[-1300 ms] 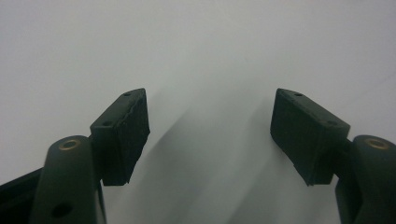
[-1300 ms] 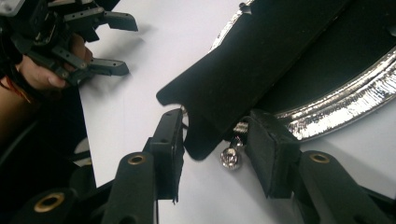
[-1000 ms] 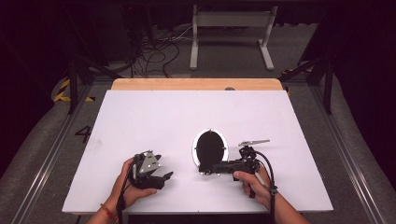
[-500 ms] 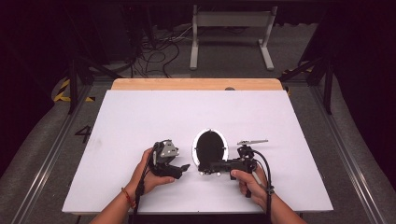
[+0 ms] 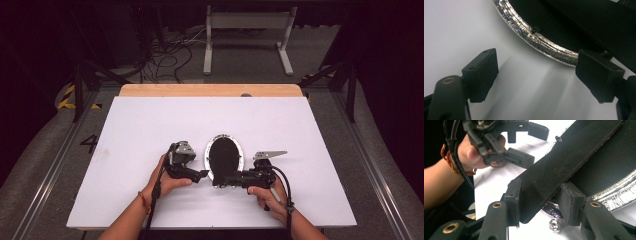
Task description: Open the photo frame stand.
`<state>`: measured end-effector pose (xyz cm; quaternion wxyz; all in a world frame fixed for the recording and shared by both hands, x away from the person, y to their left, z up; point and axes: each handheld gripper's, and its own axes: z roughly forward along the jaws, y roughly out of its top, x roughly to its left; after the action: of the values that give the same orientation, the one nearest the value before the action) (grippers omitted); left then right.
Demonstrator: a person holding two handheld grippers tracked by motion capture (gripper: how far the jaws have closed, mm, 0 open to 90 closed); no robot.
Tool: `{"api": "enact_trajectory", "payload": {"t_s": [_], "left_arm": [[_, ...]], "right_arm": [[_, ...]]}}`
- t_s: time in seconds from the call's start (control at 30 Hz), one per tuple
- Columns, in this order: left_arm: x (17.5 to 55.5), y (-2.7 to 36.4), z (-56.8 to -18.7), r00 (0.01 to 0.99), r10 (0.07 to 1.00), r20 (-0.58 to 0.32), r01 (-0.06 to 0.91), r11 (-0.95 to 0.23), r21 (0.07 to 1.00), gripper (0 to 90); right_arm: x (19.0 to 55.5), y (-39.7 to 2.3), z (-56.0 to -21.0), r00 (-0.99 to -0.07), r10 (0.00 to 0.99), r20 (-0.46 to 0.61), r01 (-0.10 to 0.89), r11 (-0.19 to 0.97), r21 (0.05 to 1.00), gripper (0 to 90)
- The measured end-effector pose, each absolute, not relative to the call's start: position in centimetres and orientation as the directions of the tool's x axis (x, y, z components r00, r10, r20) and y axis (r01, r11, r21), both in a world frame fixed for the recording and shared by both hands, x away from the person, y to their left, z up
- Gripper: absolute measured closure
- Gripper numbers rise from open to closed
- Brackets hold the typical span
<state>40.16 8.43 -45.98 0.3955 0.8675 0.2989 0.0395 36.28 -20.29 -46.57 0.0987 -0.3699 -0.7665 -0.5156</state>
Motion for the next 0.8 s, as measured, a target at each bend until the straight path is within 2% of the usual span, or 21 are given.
{"api": "enact_trajectory", "payload": {"t_s": [0.17,0.23,0.37,0.5,0.73,0.8], "left_arm": [[40.7,7.8,-46.0,0.826,0.544,-0.148,0.472,-0.522,0.710,17.8],[41.1,7.9,-46.1,0.822,0.532,-0.203,0.492,-0.484,0.723,16.6],[41.6,8.0,-46.0,0.825,0.525,-0.208,0.483,-0.463,0.743,17.3],[41.7,7.9,-46.2,0.826,0.505,-0.251,0.496,-0.439,0.749,17.3],[42.0,8.2,-46.3,0.842,0.457,-0.286,0.495,-0.444,0.747,25.4],[42.0,8.2,-46.5,0.843,0.445,-0.301,0.501,-0.448,0.740,25.4]], "right_arm": [[35.9,-20.1,-46.3,-0.747,0.468,0.472,0.618,0.230,0.751,56.6],[35.7,-20.0,-46.2,-0.767,0.468,0.440,0.591,0.245,0.769,56.6],[35.4,-19.8,-46.0,-0.792,0.466,0.395,0.553,0.273,0.787,56.5],[35.2,-19.7,-45.9,-0.816,0.456,0.356,0.515,0.292,0.806,56.5],[35.3,-19.8,-45.9,-0.822,0.445,0.354,0.507,0.289,0.812,56.4],[35.3,-19.8,-45.9,-0.820,0.444,0.360,0.511,0.284,0.811,56.4]]}}
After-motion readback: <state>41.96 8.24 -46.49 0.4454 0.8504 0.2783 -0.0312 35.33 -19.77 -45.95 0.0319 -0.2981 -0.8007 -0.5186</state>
